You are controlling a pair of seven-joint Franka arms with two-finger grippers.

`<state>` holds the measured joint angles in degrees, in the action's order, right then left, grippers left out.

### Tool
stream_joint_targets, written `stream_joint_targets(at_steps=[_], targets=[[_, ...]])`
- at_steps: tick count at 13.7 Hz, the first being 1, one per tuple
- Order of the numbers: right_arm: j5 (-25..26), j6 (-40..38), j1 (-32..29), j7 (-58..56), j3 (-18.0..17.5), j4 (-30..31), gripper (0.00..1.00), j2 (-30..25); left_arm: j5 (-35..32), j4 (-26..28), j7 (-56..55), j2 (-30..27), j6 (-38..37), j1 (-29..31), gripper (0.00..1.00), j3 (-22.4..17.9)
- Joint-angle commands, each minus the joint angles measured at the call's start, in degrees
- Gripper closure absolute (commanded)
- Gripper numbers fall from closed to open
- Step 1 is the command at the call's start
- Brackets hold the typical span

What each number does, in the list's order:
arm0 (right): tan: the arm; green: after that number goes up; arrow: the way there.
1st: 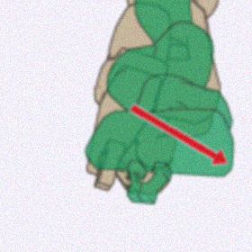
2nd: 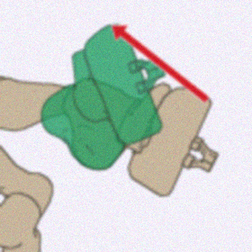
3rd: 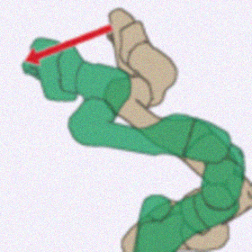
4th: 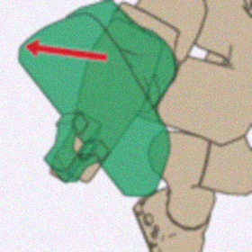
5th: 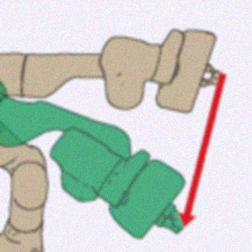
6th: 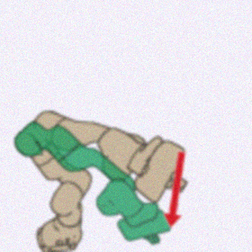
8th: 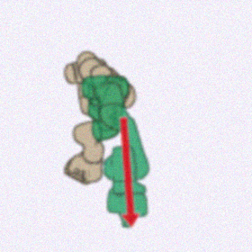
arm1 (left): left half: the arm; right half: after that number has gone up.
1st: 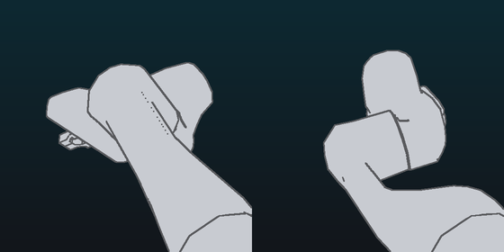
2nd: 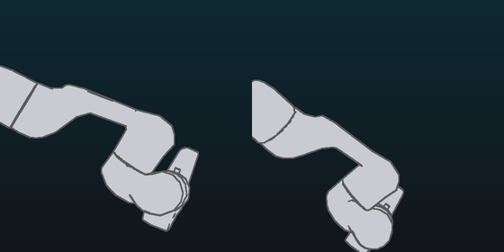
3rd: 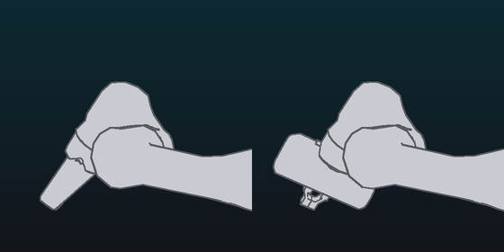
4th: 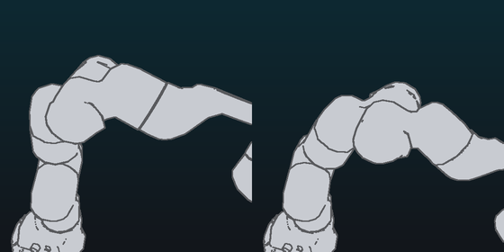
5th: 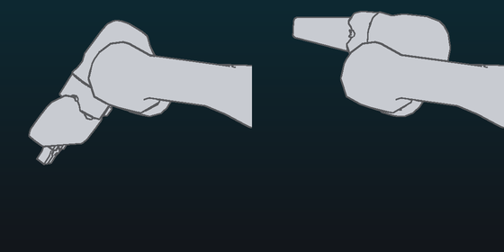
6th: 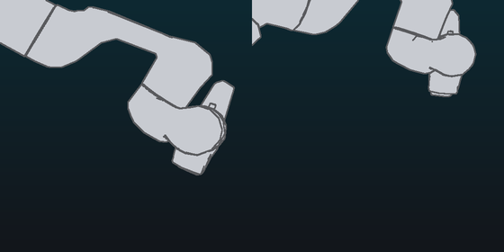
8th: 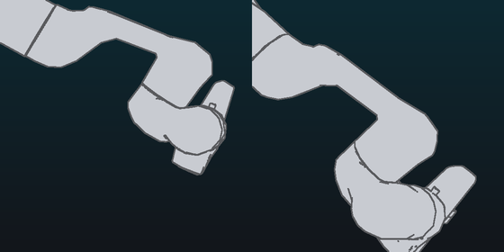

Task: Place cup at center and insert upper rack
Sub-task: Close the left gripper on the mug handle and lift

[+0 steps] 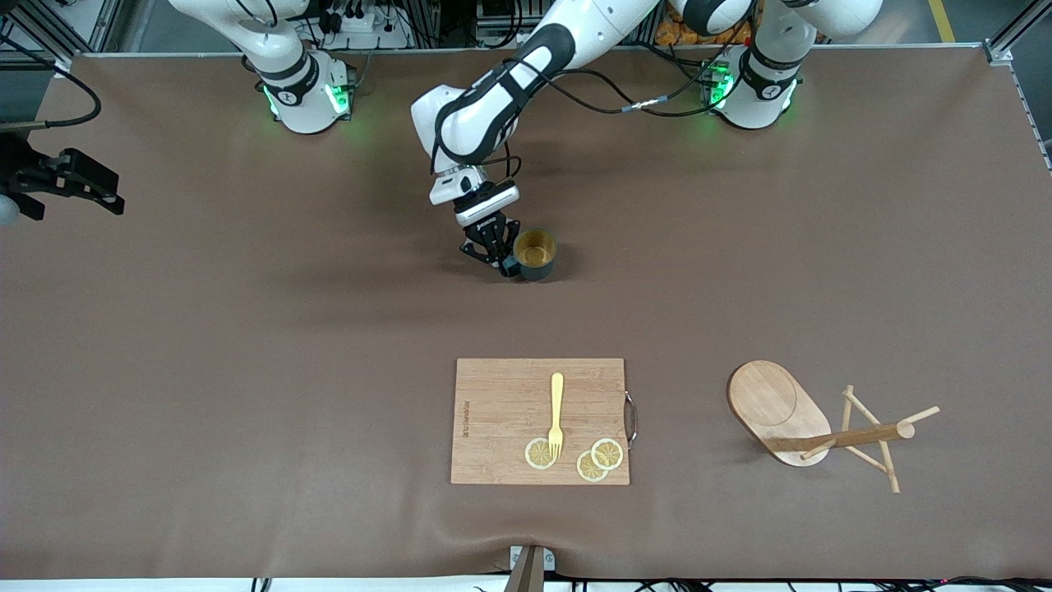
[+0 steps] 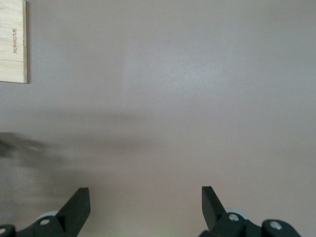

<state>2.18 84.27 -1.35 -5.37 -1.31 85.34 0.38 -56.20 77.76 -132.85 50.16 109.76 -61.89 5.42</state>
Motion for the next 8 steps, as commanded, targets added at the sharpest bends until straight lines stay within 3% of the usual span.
stream_joint_targets(at_steps=[1, 8], targets=[[-0.8, -0.1, -0.2, -0.3, 0.0, 1.4, 0.00, -1.6, 5.2, 1.1, 0.4, -5.5, -2.4, 2.3, 1.00, -0.1], [-0.8, 0.0, -0.2, -0.3, 0.0, 1.4, 0.00, -1.5, 13.6, 1.1, 1.7, -17.5, -2.5, 15.0, 1.00, 0.0]])
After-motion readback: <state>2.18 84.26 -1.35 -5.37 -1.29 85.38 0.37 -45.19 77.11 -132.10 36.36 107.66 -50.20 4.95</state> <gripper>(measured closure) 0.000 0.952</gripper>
